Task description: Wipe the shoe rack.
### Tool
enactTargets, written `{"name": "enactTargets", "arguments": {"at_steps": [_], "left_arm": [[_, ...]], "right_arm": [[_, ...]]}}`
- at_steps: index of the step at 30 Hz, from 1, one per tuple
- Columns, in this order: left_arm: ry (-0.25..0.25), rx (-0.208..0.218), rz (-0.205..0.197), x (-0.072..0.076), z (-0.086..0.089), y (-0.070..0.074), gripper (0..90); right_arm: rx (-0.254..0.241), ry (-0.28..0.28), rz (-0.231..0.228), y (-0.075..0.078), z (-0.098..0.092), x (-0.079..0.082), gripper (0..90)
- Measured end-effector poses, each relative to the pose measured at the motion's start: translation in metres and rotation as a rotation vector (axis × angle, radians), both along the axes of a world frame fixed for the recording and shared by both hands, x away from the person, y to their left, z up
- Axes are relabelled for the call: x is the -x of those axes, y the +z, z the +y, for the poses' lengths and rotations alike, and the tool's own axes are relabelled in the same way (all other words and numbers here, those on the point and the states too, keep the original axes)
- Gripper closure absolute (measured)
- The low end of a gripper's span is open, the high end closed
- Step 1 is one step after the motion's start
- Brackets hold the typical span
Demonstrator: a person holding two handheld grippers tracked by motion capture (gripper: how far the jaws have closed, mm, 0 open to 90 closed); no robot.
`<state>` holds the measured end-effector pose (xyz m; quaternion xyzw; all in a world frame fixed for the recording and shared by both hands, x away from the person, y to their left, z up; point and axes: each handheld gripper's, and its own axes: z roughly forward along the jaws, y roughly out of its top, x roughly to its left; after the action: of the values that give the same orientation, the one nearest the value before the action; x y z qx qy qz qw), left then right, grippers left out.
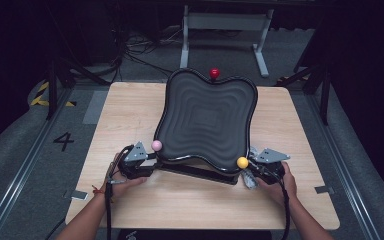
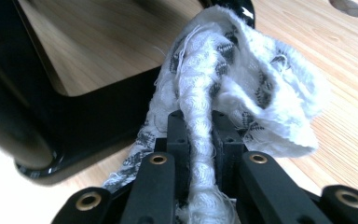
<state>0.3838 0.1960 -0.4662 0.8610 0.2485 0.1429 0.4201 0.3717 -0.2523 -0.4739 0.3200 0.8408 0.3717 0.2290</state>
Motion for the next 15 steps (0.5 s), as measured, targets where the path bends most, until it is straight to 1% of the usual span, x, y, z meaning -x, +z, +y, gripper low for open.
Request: {"name": "enactTargets", "arguments": {"at_steps": [3,5,6,7,8,10,11,13,14,15], "left_arm": [[0.020,0.007,0.005,-0.005,0.001,-0.002,51.3],[0.011,0.006,0.006,-0.005,-0.001,-0.001,52.5],[0.004,0.008,0.000,-0.005,-0.002,-0.001,52.4],[-0.002,0.014,0.001,-0.005,-0.003,0.000,52.4],[-0.009,0.013,-0.007,-0.005,-0.004,0.001,53.1],[-0.009,0.021,0.001,-0.005,-0.007,0.002,53.4],[-0.019,0.023,0.002,-0.005,-0.008,0.003,54.8],[-0.032,0.014,0.006,-0.003,-0.012,0.002,56.0],[-0.043,0.017,0.008,-0.002,-0.013,0.002,57.6],[-0.049,0.015,0.000,-0.002,-0.016,0.002,58.6]], "right_arm": [[-0.004,-0.004,0.007,0.006,-0.008,0.006,80.7],[-0.038,-0.008,0.034,0.007,-0.013,0.011,80.7],[-0.041,0.000,0.048,0.007,-0.015,0.015,80.7],[-0.039,0.010,0.053,0.006,-0.015,0.019,80.7],[-0.044,0.023,0.058,0.006,-0.015,0.023,80.7],[-0.042,0.056,0.068,0.007,-0.013,0.032,80.7],[-0.048,0.071,0.075,0.008,-0.012,0.036,80.7],[-0.041,0.103,0.095,0.009,-0.010,0.042,80.7],[-0.035,0.119,0.092,0.009,-0.009,0.044,80.6],[-0.039,0.123,0.103,0.009,-0.008,0.045,80.5]]}}
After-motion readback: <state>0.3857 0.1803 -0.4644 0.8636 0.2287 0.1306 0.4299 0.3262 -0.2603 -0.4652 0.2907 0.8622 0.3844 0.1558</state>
